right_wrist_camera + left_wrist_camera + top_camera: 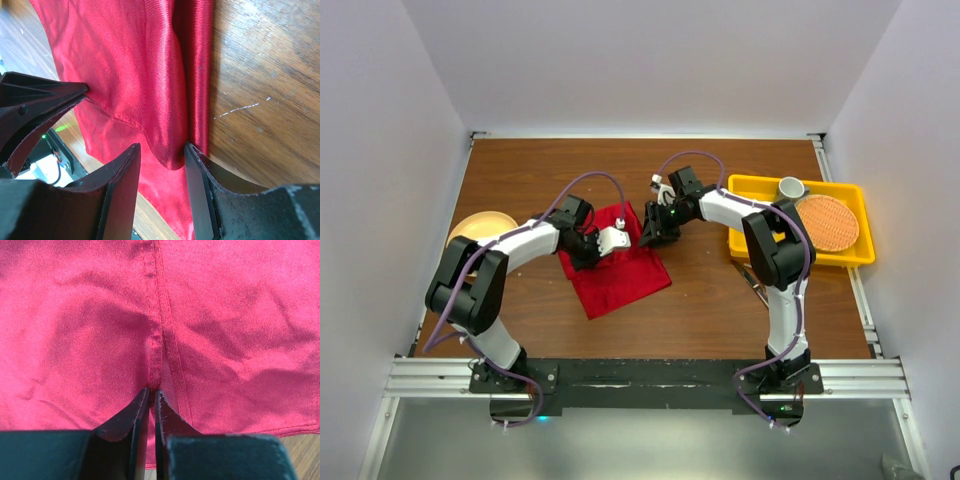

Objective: Fold the napkin into a case and place the utensils inside
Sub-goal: Fold the rectangle-folded napkin at the center of the board.

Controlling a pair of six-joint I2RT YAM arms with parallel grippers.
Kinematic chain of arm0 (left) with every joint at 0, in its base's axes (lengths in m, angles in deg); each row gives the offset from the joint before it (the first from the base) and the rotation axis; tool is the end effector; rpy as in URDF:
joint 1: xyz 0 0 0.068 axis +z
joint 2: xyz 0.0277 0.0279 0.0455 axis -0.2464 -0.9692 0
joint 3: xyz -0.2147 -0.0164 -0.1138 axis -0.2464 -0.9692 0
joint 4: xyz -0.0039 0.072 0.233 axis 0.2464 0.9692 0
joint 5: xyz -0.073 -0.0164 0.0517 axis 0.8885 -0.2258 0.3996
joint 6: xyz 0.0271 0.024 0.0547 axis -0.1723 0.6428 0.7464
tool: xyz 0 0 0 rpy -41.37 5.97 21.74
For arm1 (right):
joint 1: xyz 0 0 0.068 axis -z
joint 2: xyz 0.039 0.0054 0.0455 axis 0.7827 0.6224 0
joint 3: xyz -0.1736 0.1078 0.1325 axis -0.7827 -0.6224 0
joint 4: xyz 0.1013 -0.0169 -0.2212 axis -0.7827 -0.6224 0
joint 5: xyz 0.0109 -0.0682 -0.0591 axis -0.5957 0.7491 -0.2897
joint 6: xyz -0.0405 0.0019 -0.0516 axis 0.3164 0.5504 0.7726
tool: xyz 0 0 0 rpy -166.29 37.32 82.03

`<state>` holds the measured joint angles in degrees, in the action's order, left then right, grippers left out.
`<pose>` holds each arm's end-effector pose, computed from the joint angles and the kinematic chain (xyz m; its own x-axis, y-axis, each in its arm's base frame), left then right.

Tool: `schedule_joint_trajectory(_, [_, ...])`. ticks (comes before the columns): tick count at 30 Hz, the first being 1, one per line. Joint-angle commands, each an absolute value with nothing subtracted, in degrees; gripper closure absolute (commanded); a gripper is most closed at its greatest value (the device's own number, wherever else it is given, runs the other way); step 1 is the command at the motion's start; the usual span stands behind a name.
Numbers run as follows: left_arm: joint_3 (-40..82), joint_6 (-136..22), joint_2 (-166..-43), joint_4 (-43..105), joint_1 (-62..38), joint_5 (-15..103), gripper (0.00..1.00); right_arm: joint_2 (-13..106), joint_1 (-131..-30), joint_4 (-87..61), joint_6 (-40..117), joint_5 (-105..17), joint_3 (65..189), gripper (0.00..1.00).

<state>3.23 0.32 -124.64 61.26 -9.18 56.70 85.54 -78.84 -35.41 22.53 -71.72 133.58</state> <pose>0.2641 -0.1349 0.1289 -0.2400 0.8377 -0.4907 0.9574 0.2880 0.0234 0.3502 0.2147 0.1234 -0.9574 -0.1363 -0.2546 -0.2748 0.7007 0.6584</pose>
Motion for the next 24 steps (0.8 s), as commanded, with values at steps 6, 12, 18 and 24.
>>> schedule_joint_trajectory(6, [7.52, -0.01, -123.8, 63.64, -9.82, 60.18, 1.0, 86.23, -79.1, -33.94, 21.32, -72.91, 134.18, 0.5])
schedule_joint_trajectory(12, [9.9, -1.6, -123.88, 64.25, -10.7, 61.95, 1.0, 86.14, -79.28, -33.5, 20.71, -73.61, 134.0, 0.44])
schedule_joint_trajectory(18, [7.62, -2.39, -124.94, 61.53, -11.14, 61.33, 1.0, 86.05, -79.19, -33.15, 20.27, -74.05, 133.91, 0.45])
schedule_joint_trajectory(24, [4.36, -1.68, -125.55, 60.04, -11.23, 59.92, 0.89, 86.14, -79.19, -33.15, 20.53, -74.05, 133.56, 0.59])
